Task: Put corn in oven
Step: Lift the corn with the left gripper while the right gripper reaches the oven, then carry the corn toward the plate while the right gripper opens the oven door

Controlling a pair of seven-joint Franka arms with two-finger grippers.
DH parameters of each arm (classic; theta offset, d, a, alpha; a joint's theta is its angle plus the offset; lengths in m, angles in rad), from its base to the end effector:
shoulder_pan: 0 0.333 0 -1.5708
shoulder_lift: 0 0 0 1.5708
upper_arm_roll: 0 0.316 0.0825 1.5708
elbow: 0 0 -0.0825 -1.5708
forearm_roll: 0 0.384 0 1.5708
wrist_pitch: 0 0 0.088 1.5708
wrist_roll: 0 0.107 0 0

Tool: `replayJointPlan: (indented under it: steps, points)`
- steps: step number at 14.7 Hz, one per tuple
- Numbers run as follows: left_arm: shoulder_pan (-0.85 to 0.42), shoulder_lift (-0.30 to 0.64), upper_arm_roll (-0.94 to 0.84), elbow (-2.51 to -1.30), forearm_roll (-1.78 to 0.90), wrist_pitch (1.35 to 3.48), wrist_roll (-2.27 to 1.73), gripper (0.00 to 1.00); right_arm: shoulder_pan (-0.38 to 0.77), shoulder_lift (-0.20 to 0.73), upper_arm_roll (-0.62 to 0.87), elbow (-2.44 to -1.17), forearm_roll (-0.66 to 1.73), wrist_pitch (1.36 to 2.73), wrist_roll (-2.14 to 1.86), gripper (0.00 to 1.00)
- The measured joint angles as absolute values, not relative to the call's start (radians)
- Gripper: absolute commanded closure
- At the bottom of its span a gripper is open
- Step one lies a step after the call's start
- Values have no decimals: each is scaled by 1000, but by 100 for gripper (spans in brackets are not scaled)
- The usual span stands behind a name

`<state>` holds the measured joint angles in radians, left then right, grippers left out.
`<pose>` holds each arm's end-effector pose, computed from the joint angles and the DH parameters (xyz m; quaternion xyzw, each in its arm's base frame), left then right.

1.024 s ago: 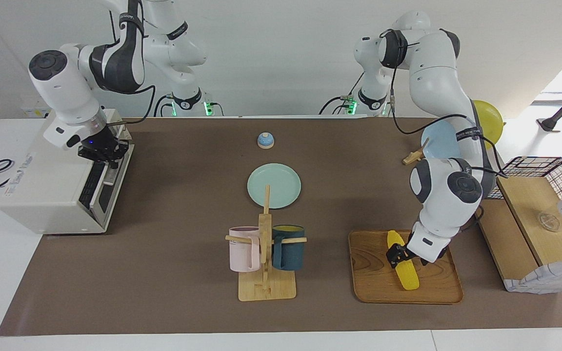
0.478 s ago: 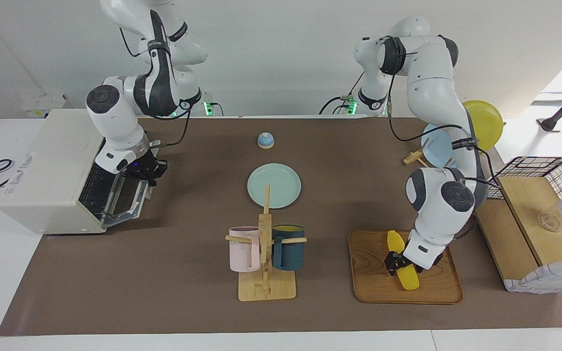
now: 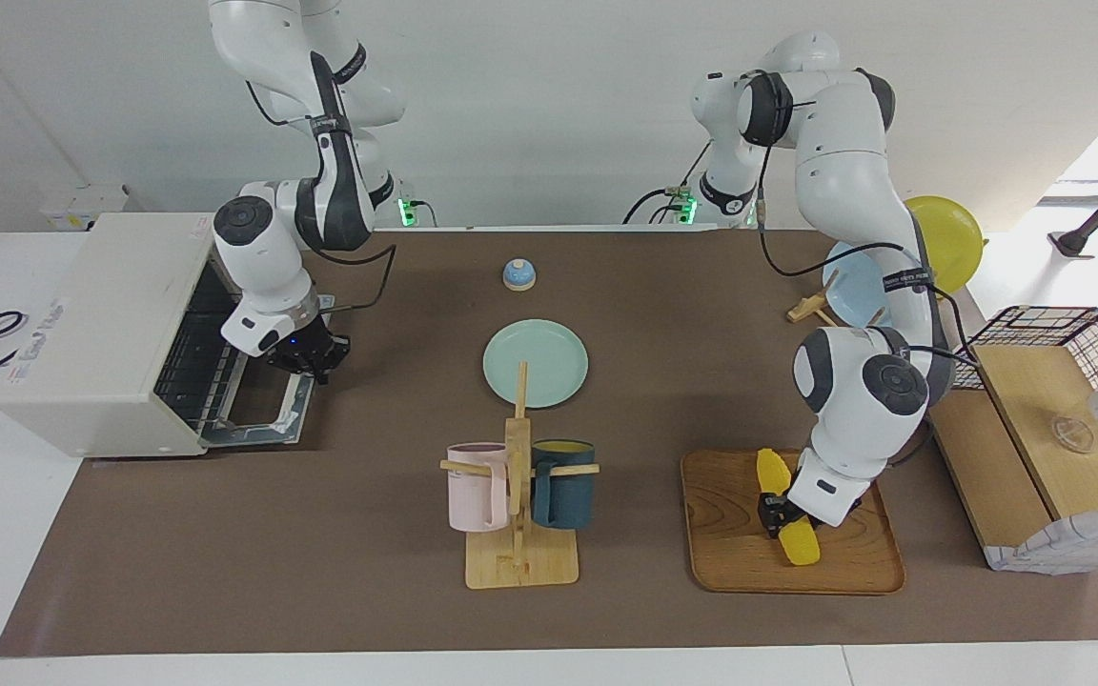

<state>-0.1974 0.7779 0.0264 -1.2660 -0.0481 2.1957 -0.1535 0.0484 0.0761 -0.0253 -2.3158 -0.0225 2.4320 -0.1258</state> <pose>0.7508 -0.1368 0.3064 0.9970 -0.0007 0.0731 0.0237 0.5204 0.0120 0.3136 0.9963 0.0828 0.0196 0.0095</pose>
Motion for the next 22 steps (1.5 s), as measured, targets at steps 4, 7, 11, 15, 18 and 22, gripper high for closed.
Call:
replayJointPlan:
  steps: [4, 7, 11, 15, 18, 22]
  points:
    - [-208, 715, 21, -1238, -82, 2104, -257, 100, 51, 114, -26, -2316, -16, 2457, -93, 100]
    - [-249, 617, 13, -1262, -86, 1982, -359, 100, 85, 114, -28, -2316, 1, 2457, -49, 100]
    - [-334, 435, 9, -1425, -92, 1936, -508, 100, 130, 114, -28, -2292, 2, 2427, 11, 100]
    - [-459, 256, 4, -1665, -105, 1939, -628, 100, 133, 116, -33, -2188, 2, 2291, 13, 74]
    - [-598, 191, 1, -1809, -105, 2056, -757, 100, 127, 116, -38, -2086, 2, 2143, 13, 54]
    - [-751, 159, 1, -1978, -106, 2307, -844, 100, 117, 98, -47, -1888, 2, 1859, 13, 49]
